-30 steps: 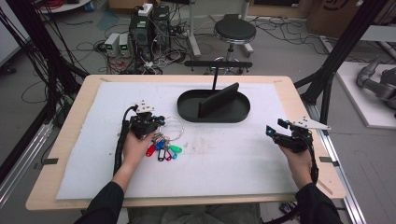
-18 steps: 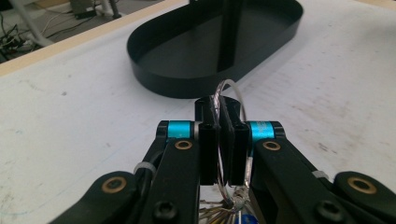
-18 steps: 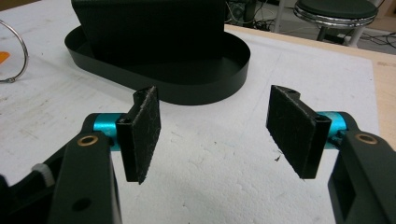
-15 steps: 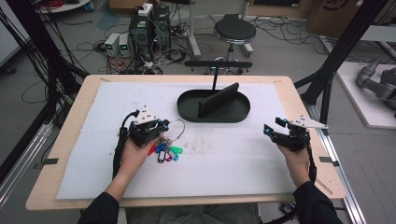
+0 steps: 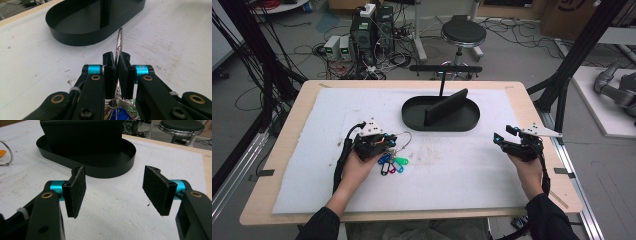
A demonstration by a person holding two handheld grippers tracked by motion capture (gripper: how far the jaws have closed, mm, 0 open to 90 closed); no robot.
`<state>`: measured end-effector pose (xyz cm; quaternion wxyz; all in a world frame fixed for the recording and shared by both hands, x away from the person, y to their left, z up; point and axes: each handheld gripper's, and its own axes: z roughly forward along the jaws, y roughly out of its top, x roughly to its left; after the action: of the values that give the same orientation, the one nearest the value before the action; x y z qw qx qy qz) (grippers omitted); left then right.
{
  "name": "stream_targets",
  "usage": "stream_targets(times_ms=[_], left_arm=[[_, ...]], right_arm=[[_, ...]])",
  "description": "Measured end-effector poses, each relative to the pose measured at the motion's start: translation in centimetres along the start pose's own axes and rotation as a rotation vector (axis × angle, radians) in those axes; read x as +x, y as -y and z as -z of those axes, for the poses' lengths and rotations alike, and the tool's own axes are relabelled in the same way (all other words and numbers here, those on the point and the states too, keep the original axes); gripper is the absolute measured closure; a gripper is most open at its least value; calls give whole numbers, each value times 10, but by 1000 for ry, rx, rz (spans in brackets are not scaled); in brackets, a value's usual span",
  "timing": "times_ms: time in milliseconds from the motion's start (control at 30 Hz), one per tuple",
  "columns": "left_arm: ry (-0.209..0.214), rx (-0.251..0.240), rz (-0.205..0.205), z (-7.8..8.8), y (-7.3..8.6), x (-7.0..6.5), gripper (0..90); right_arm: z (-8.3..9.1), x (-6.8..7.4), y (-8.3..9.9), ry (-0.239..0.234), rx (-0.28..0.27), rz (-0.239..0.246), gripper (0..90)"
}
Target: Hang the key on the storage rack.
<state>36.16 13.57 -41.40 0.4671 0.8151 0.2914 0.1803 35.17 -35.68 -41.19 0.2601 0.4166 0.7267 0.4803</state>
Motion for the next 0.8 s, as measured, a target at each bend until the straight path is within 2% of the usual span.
stream_targets(times_ms=[500, 667, 800], left_arm=[[-1, -16, -11, 3, 0, 2, 863], [-8, -50, -12, 9, -2, 2, 863], [-13, -96, -14, 16, -6, 2, 863]], right_arm=[[0, 0, 0, 0, 2, 1, 359], [1, 0, 0, 2, 0, -3, 359], [1, 0, 0, 5, -2, -1, 359]])
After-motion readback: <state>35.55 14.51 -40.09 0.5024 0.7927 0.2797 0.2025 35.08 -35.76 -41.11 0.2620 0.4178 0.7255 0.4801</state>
